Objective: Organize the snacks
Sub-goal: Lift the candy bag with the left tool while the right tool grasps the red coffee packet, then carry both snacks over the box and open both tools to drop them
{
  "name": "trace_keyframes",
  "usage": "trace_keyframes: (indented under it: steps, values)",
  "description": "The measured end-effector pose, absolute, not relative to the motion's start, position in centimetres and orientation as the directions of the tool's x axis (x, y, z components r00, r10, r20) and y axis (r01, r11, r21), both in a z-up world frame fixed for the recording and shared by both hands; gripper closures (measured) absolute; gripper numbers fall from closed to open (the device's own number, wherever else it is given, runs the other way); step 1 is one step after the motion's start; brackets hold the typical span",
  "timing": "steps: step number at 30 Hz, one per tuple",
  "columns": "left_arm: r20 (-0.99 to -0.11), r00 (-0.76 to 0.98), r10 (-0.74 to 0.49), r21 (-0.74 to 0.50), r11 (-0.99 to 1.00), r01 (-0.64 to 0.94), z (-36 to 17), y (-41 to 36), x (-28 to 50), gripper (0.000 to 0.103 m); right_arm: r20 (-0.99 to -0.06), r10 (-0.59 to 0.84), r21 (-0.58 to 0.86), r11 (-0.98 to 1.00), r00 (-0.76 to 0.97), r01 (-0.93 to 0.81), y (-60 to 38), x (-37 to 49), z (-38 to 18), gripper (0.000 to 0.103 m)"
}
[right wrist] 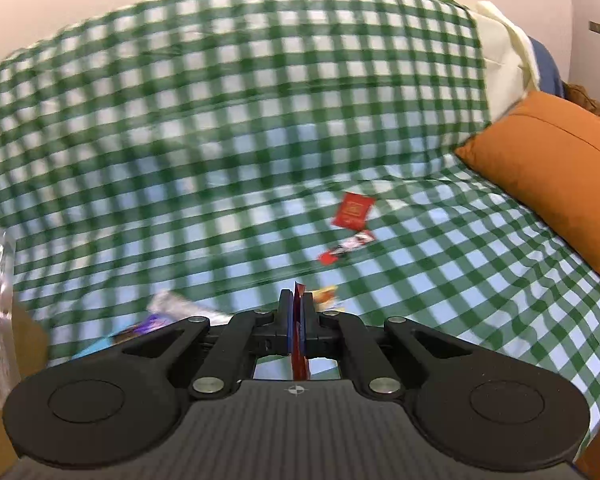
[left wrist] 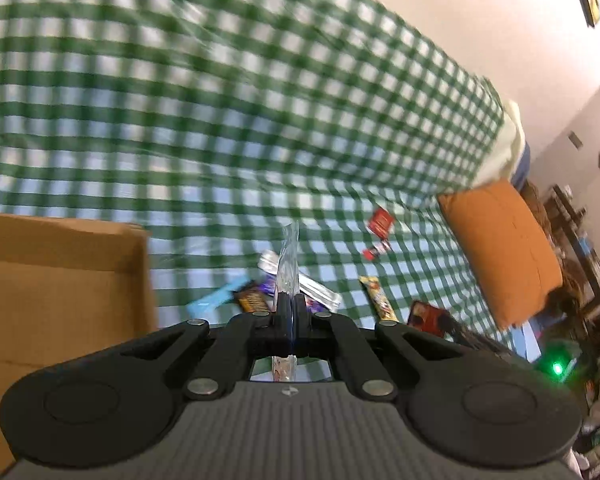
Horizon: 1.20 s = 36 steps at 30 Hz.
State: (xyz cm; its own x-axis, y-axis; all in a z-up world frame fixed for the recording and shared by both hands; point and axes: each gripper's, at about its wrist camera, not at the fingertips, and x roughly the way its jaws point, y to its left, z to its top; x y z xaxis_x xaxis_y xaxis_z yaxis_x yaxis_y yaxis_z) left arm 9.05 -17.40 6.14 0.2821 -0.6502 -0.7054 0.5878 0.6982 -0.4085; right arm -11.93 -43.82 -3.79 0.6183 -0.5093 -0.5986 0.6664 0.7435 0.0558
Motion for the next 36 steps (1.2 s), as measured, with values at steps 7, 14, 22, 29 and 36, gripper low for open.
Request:
trace_keyframes:
  steps: [7,14,22,29,36]
  values:
    - [-0.689,0.370,-0.623,-0.400,0.753,0.523,9.3,-7.6,9.1,0.103,-0.598,-0.397,0.046,0.850,0.696,0.525,-34.2,-10.8,0.0,0.100]
    - [-0.676,0.434,-0.595,-0.388,0.789,0.477,9.9,0.9,8.7,0.103,-0.579,-0.248,0.056,0.938,0.777,0.342,-24.1,-8.0,4.4,0.100]
    - [-0.671,0.460,-0.581,-0.389,0.805,0.449,8.7,6.1,8.9,0.103,-0.595,-0.130,0.069,0.975,0.793,0.212,-16.4,-3.2,6.0,0.100]
    - [-0.697,0.432,-0.572,-0.406,0.812,0.420,6.4,7.7,10.6,0.103,-0.635,-0.076,0.062,0.987,0.769,0.148,-13.3,-0.1,4.6,0.100]
    - [-0.737,0.399,-0.546,-0.393,0.826,0.404,3.7,7.4,12.3,0.103,-0.685,-0.052,0.059,0.990,0.727,0.127,-12.1,1.8,2.0,0.100]
